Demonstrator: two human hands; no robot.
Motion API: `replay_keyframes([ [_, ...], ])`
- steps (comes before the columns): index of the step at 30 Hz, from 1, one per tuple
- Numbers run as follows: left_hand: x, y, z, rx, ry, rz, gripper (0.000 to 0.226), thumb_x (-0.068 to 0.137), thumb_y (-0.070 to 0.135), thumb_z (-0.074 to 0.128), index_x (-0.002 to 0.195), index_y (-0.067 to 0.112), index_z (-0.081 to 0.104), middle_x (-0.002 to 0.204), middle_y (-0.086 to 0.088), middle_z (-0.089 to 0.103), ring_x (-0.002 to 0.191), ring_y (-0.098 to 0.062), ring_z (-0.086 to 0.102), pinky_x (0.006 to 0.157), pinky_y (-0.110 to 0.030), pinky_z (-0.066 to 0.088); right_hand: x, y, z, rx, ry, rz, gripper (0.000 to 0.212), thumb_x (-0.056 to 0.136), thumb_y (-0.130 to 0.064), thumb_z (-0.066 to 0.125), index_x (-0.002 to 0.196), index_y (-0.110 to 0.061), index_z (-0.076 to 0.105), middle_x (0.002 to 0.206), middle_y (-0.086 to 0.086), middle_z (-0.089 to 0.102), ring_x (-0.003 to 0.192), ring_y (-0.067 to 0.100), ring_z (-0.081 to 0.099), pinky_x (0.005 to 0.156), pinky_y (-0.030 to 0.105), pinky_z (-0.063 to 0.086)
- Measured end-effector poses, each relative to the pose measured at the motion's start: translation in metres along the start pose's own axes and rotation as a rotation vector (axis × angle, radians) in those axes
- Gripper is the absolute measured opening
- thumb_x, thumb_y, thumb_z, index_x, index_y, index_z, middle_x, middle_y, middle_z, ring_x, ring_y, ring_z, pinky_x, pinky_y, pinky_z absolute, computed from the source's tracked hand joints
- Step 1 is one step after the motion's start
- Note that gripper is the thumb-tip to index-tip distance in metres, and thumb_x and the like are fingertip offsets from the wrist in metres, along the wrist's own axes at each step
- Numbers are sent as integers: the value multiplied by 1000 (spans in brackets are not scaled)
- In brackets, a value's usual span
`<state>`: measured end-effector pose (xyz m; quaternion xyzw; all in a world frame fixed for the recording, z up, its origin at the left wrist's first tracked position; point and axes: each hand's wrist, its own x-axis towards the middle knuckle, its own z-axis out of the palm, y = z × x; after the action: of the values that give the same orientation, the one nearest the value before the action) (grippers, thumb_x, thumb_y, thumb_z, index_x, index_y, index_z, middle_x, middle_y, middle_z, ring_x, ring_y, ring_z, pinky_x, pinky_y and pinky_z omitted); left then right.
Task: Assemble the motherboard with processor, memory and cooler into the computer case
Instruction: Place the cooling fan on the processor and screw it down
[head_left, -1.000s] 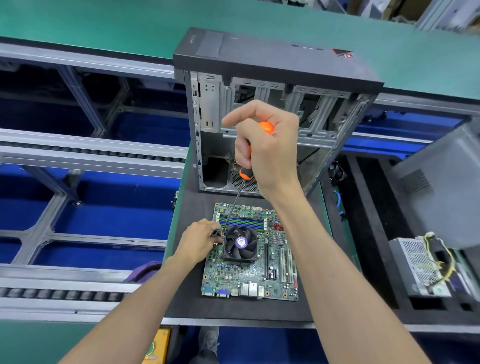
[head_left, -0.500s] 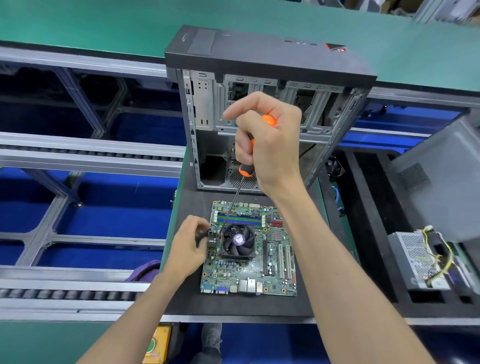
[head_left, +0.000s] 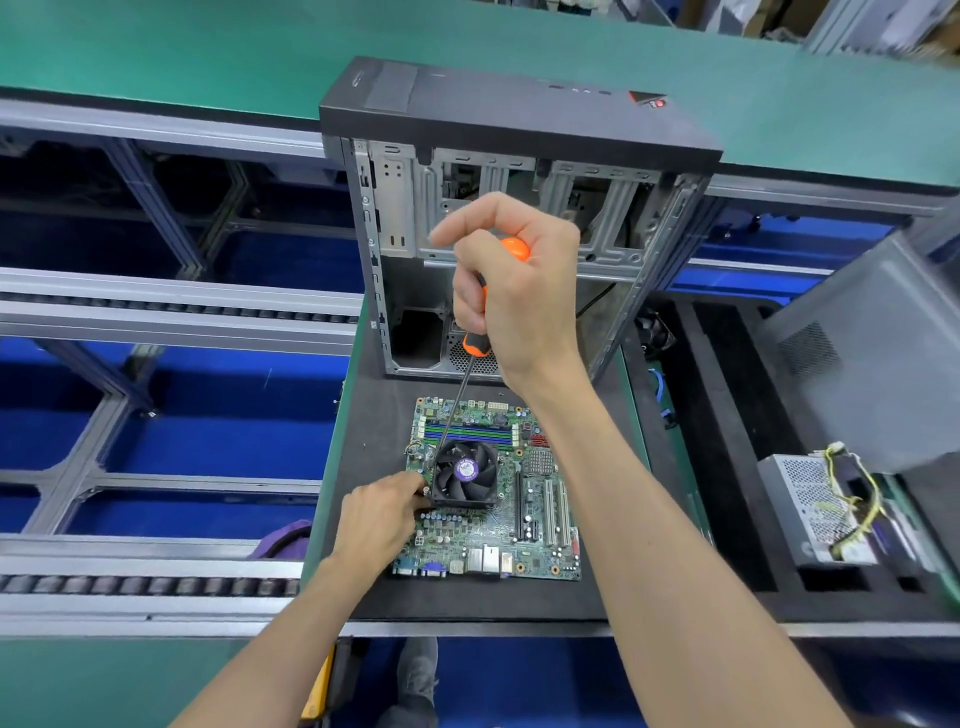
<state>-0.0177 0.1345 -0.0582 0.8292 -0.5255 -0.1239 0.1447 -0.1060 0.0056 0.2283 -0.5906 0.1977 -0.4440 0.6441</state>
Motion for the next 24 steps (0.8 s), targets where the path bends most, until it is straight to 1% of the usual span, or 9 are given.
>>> replay_keyframes([
  [4,-4,-1,1,95,9,-2,20,75,6,69,79,21,56,66,5,63,56,-32,61,48,-27,33,1,-5,-6,22,19,-10,25,79,19,39,76,7,62,47,-1,31,38,12,19,41,21,16],
  [7,-2,4,-3,55,-42,-33,13,82,16,68,82,22,56,72,5,66,68,-33,64,52,-32,43,4,-12,-13,29,30,-35,27,79,18,39,75,4,61,46,-1,30,37,12,18,42,20,18],
  [9,1,1,-13,-27,-45,-26,4,86,30,68,89,28,65,79,10,71,78,-24,68,64,-34,54,6,-17,-22,20,47,-68,26,78,16,40,73,2,62,45,1,30,37,13,19,42,20,20],
  [11,4,0,-30,-175,42,26,14,83,28,68,97,30,69,85,14,73,79,-11,69,72,-31,57,7,-24,-34,-5,74,-103,25,78,15,42,71,1,62,44,2,31,36,14,21,41,20,21],
  [14,25,23,-47,-315,132,232,22,85,27,59,106,27,62,100,16,63,90,-1,58,80,-24,49,8,-30,-54,-62,141,-130,25,78,14,43,70,0,62,43,2,33,34,15,23,41,20,23],
  [16,50,54,-49,-270,-15,322,25,89,34,57,112,26,61,110,14,58,103,-3,50,89,-26,43,6,-28,-65,-91,194,-117,24,78,13,43,70,0,61,44,1,34,34,15,24,41,19,23],
  [19,84,89,-43,-91,-334,329,26,89,35,58,107,19,66,105,5,65,96,-14,59,86,-36,52,-2,-19,-76,-124,257,-76,19,77,11,44,72,4,61,45,-1,35,35,13,26,42,17,25],
  [21,95,96,-37,6,-434,302,25,85,36,58,96,18,71,95,2,68,88,-18,63,80,-39,56,-8,-13,-84,-145,282,-64,16,75,8,45,72,6,61,43,-1,36,34,11,28,42,17,25],
  [24,102,98,-29,102,-492,240,27,79,40,58,83,18,73,83,0,70,78,-20,65,74,-39,59,-11,-7,-95,-177,304,-69,16,77,7,47,71,5,62,42,-3,38,35,11,30,43,18,26],
])
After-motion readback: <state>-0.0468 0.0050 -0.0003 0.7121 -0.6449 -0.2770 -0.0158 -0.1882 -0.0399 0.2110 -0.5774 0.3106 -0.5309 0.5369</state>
